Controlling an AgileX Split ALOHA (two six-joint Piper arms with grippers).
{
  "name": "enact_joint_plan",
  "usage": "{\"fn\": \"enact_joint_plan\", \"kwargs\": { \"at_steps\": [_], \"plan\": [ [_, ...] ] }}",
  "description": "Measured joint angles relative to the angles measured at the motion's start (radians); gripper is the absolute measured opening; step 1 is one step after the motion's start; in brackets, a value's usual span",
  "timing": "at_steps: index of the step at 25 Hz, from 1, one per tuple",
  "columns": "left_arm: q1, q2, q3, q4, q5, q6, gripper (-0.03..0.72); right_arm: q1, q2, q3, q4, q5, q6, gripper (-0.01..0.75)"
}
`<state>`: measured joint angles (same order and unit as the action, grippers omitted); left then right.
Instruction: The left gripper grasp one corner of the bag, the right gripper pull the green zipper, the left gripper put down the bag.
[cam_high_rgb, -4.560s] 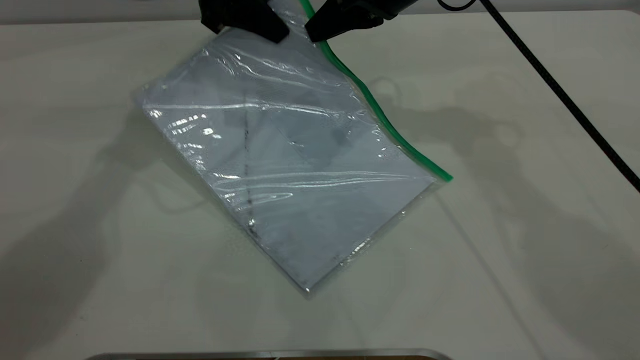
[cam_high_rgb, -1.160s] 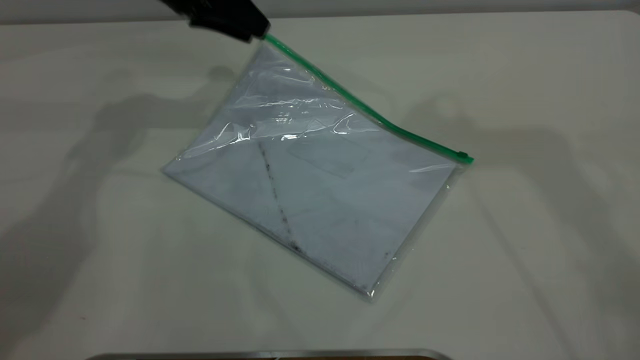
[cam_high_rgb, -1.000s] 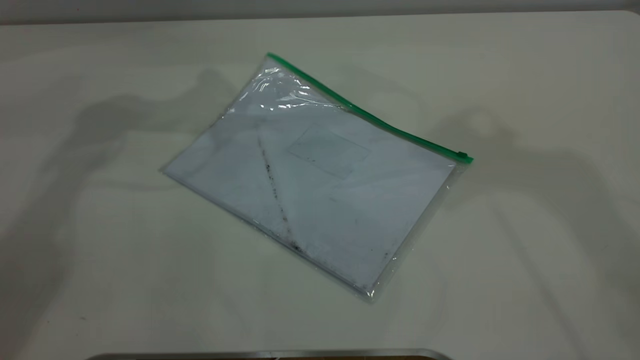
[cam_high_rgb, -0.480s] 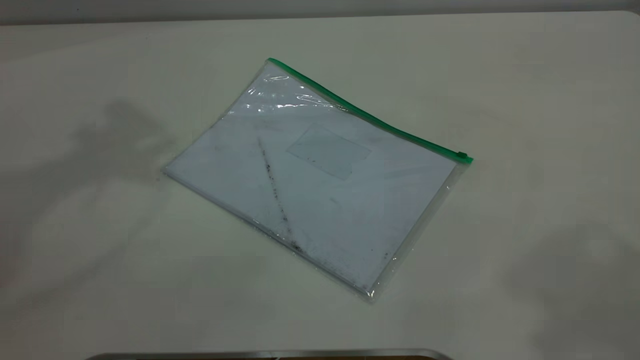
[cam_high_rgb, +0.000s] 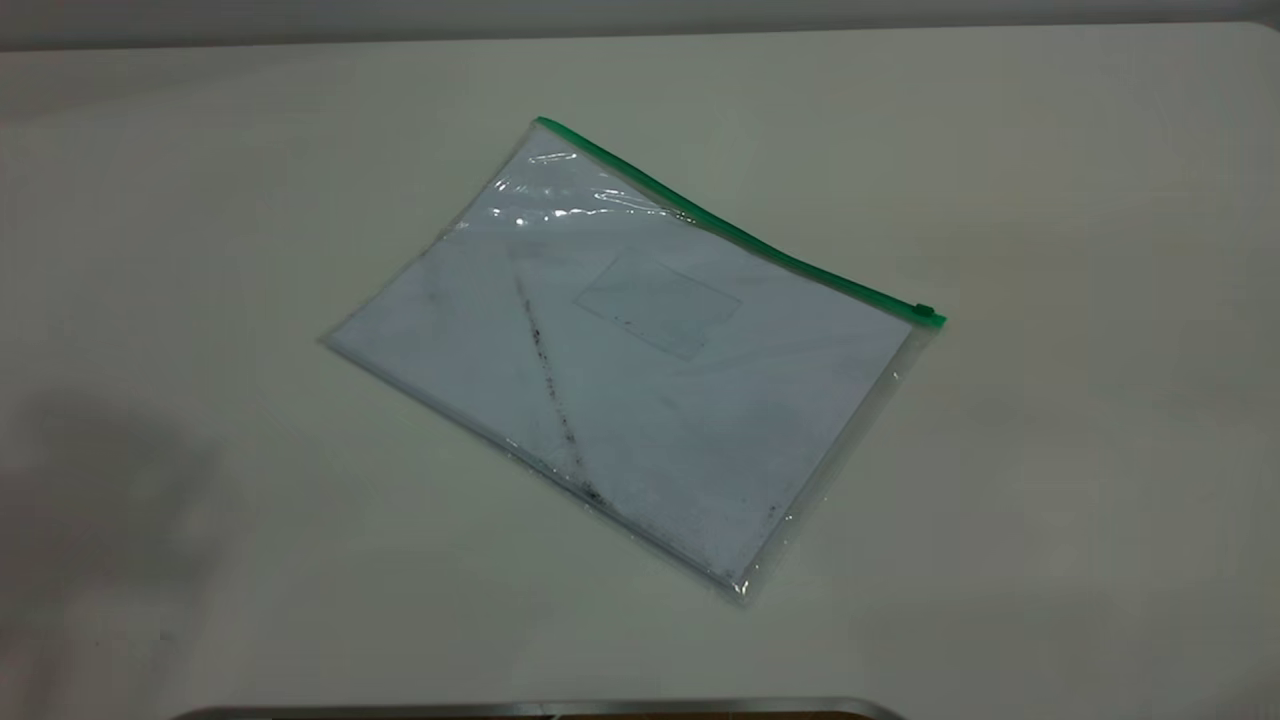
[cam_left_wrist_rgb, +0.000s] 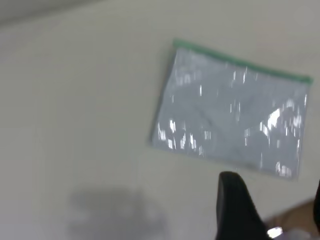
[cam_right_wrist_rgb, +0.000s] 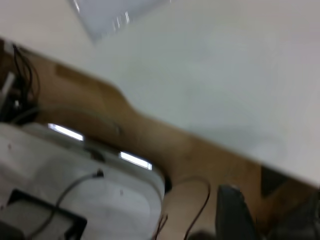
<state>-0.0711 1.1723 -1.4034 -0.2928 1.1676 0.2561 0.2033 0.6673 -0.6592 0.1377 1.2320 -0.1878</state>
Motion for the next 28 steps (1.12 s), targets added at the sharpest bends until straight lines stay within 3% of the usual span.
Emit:
{"fn": "enact_joint_plan", "kwargs": {
  "at_steps": [4,8,14,19,28],
  "plan": [
    [0.000,-0.149,0.267,0.014,0.000,-0.036,0.433,0.000,-0.112,0.139,-0.033,-0.044,0.068,0.430],
    [-0.001,-0.305,0.523,0.034,0.000,-0.042,0.432,0.000,-0.185,0.159,-0.052,-0.132,0.112,0.430],
    [-0.001,-0.550,0.808,0.152,-0.004,-0.089,0.432,0.000,-0.193,0.181,-0.070,-0.134,0.142,0.430],
    [-0.001,-0.739,0.911,0.233,-0.034,-0.163,0.432,0.000,-0.193,0.181,-0.072,-0.134,0.143,0.430],
    [-0.001,-0.983,0.917,0.250,-0.046,-0.177,0.431,0.000,-0.193,0.181,-0.071,-0.134,0.144,0.431]
  ]
}}
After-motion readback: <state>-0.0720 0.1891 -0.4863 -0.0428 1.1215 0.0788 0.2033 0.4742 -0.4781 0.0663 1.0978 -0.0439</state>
